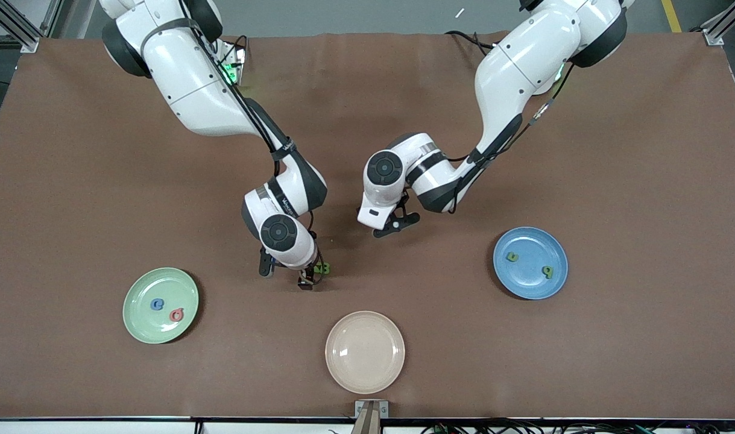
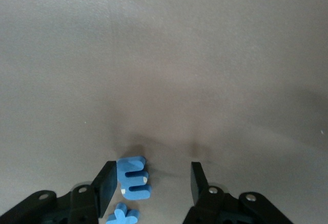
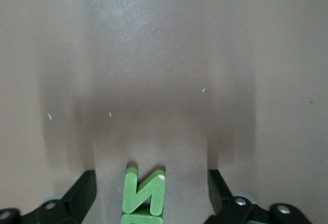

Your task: Sort upper and lower case letters into plates

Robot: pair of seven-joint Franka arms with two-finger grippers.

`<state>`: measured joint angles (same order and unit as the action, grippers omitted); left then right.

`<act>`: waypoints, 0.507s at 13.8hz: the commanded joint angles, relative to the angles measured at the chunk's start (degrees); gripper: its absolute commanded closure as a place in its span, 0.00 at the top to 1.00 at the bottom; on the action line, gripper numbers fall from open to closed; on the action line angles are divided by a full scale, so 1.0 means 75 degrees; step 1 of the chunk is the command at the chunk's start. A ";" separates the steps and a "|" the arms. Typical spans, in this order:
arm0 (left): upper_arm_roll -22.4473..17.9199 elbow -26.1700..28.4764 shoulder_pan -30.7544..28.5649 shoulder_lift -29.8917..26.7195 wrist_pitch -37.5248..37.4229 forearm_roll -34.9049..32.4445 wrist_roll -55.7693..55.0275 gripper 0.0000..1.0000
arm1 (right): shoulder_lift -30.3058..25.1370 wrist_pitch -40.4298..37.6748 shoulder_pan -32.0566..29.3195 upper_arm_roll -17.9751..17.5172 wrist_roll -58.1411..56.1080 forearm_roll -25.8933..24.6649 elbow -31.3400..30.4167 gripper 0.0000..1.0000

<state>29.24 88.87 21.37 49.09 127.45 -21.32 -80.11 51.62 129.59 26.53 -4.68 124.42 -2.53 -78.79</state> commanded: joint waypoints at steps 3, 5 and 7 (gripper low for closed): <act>-0.0032 0.0138 0.0057 -0.0076 -0.0165 0.0031 -0.0417 0.66 | 0.0020 0.0194 0.0189 0.0073 0.0391 -0.0330 -0.0042 0.61; -0.0043 0.0186 0.0057 -0.0053 -0.0165 0.0031 -0.0417 0.65 | 0.0020 0.0206 0.0189 0.0073 0.0379 -0.0459 -0.0042 0.45; -0.0032 0.0186 0.0045 -0.0053 -0.0165 0.0031 -0.0417 0.58 | 0.0020 0.0217 0.0165 0.0073 0.0379 -0.0529 -0.0042 0.32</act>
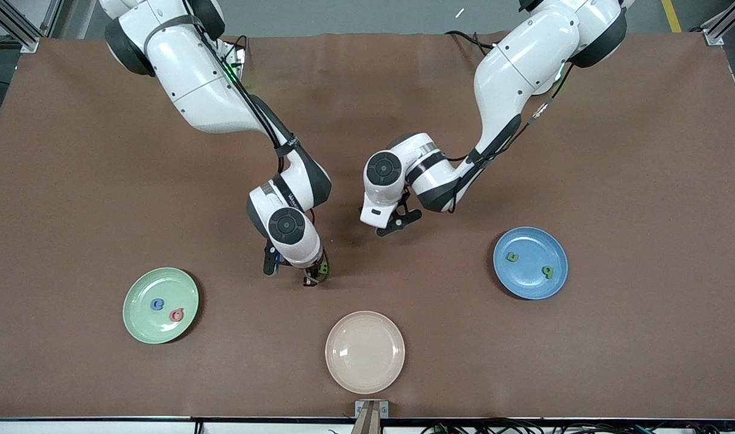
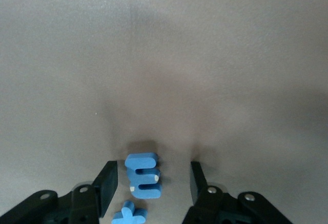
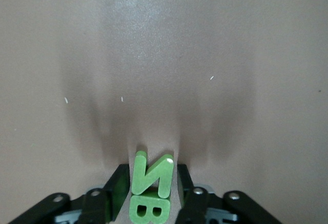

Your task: Sort upper and lower case letters into plates

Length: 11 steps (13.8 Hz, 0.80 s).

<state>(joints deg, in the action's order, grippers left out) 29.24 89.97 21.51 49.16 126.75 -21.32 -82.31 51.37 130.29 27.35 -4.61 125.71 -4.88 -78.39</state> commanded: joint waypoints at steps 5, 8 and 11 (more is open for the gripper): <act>-0.0032 0.0027 -0.0020 -0.0050 -0.0072 0.0019 -0.0088 0.33 | -0.0122 0.0077 -0.0165 0.0098 -0.0072 -0.0438 -0.0049 0.12; -0.0032 0.0004 -0.0172 -0.0167 -0.0095 0.0007 -0.0088 0.04 | -0.0287 0.0041 -0.0574 0.0099 -0.1368 -0.0486 -0.0013 0.05; -0.0032 -0.0299 -0.0558 -0.0530 -0.0271 -0.0051 -0.0006 0.00 | -0.0451 0.0030 -0.0822 0.0110 -0.3545 -0.0521 0.0010 0.03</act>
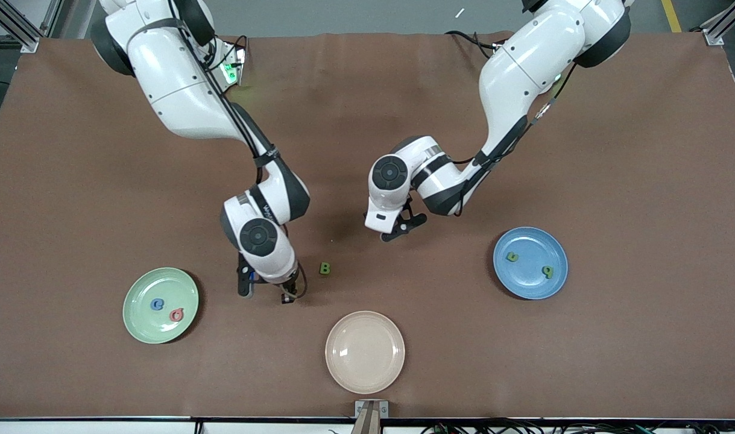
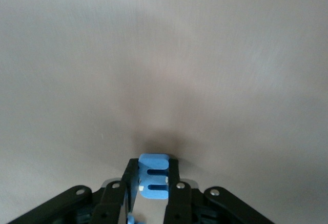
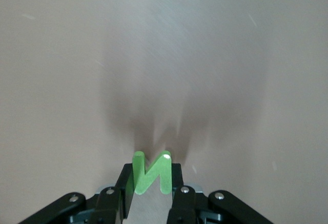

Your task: Sort upper and lower case letters into plates

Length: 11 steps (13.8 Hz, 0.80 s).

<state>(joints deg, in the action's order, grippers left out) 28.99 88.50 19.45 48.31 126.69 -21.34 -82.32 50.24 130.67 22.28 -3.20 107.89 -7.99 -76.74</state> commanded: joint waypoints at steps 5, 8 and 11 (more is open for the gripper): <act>0.0002 -0.0281 -0.1489 -0.1109 -0.0743 -0.0354 0.1432 0.01 | -0.0487 -0.1084 -0.0930 -0.0206 -0.4771 0.0022 0.0211 0.04; 0.0002 -0.0246 -0.2390 -0.1262 -0.1060 -0.0354 0.3001 0.01 | -0.0674 -0.2161 -0.1398 -0.0230 -0.6795 0.0069 0.0539 0.03; 0.0014 -0.0083 -0.3421 -0.1192 -0.1060 -0.0354 0.4443 0.01 | -0.0967 -0.2585 -0.1914 -0.0183 -0.9046 0.0093 0.0540 0.03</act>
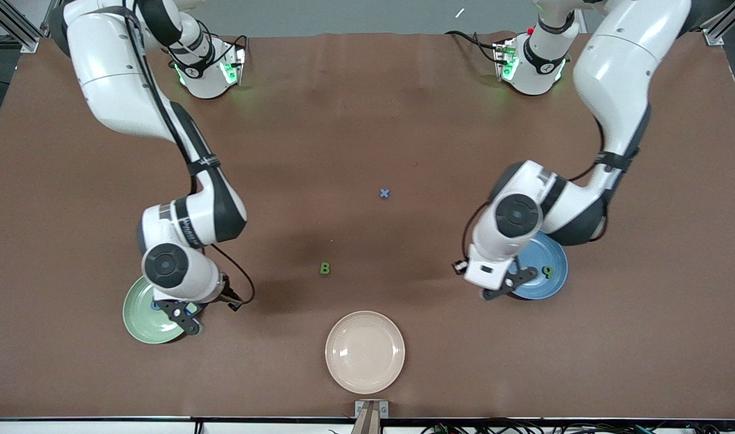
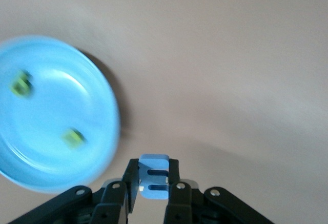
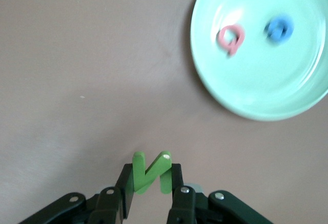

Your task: Sort upper and lower case letters into plates

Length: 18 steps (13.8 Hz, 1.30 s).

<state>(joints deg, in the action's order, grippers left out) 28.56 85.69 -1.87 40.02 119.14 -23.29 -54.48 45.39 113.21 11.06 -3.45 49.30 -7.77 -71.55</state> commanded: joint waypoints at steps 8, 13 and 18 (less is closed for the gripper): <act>0.0048 0.0585 -0.1860 0.0897 0.0603 0.0011 0.2295 0.11 | -0.0040 0.0172 -0.1826 -0.0102 -0.5307 0.0029 -0.0478 0.57; 0.0059 0.0796 -0.1884 0.0816 0.0626 0.0035 0.2261 0.61 | -0.0028 0.0467 -0.1301 -0.0102 -0.4853 0.0040 -0.0550 0.99; 0.0585 0.0739 -0.1884 0.0359 0.0264 0.0058 0.2214 1.00 | -0.0028 0.0630 0.0116 -0.0137 -0.2382 0.0052 -0.0515 0.99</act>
<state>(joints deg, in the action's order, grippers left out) 30.75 89.98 -15.60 46.01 123.10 -23.25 -37.35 46.13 116.93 7.70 -4.83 25.08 -7.68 -74.54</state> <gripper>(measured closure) 0.198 0.004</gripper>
